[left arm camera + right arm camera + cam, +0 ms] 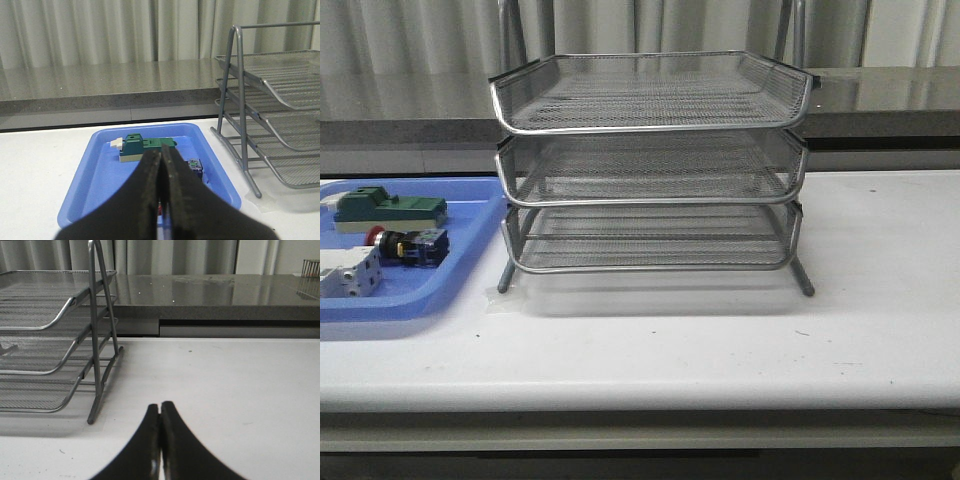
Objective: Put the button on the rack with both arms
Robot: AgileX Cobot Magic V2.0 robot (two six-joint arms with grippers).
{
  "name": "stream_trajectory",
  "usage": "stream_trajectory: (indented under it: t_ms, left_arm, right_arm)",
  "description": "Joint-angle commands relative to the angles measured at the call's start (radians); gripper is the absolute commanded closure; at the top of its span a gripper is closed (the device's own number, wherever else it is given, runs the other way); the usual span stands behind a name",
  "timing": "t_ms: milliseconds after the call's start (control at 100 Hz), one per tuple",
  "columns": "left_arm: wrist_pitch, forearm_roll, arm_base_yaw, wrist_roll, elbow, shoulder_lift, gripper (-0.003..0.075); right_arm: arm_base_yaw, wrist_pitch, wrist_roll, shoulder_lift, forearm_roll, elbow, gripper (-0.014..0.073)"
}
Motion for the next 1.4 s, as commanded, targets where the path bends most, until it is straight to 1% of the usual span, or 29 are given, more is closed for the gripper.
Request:
stream_trajectory:
  t_ms: [0, 160, 270, 340, 470, 620, 860, 1000, 1110, 1250, 1390]
  left_arm:
    - [-0.082, -0.005, 0.004, -0.011, 0.034, -0.031, 0.0741]
    - [-0.082, -0.005, 0.004, -0.011, 0.034, -0.031, 0.0741]
    - [-0.082, -0.005, 0.004, -0.011, 0.034, -0.031, 0.0741]
    - [-0.082, -0.005, 0.004, -0.011, 0.034, -0.031, 0.0741]
    - [-0.082, -0.005, 0.004, -0.011, 0.034, -0.031, 0.0741]
    - [-0.082, -0.005, 0.004, -0.011, 0.034, -0.031, 0.0741]
    - [-0.082, -0.005, 0.004, -0.011, 0.034, -0.031, 0.0741]
    - [-0.082, -0.005, 0.004, -0.011, 0.034, -0.031, 0.0741]
    - [-0.082, -0.005, 0.004, -0.011, 0.034, -0.031, 0.0741]
    - [-0.082, -0.005, 0.004, -0.011, 0.034, -0.031, 0.0741]
    - [-0.082, -0.005, 0.004, -0.011, 0.034, -0.031, 0.0741]
  right_arm:
    - [-0.007, -0.124, 0.0, -0.017, 0.003, 0.002, 0.066]
    - [-0.006, -0.176, 0.0, -0.017, 0.006, -0.014, 0.066]
    - [-0.006, -0.149, 0.0, -0.017, 0.008, -0.067, 0.066]
    - [-0.006, -0.108, 0.0, -0.012, 0.008, -0.116, 0.066]
    - [-0.006, 0.003, 0.0, 0.029, 0.008, -0.223, 0.066]
    - [-0.006, 0.149, 0.0, 0.145, 0.026, -0.354, 0.066]
    - [-0.006, 0.427, 0.0, 0.415, 0.15, -0.579, 0.066]
    - [-0.006, 0.558, 0.0, 0.582, 0.24, -0.681, 0.066]
    - [-0.006, 0.567, 0.0, 0.694, 0.288, -0.719, 0.066]
    - [-0.006, 0.523, 0.0, 0.795, 0.331, -0.722, 0.066]
    - [-0.006, 0.492, 0.0, 0.868, 0.401, -0.722, 0.066]
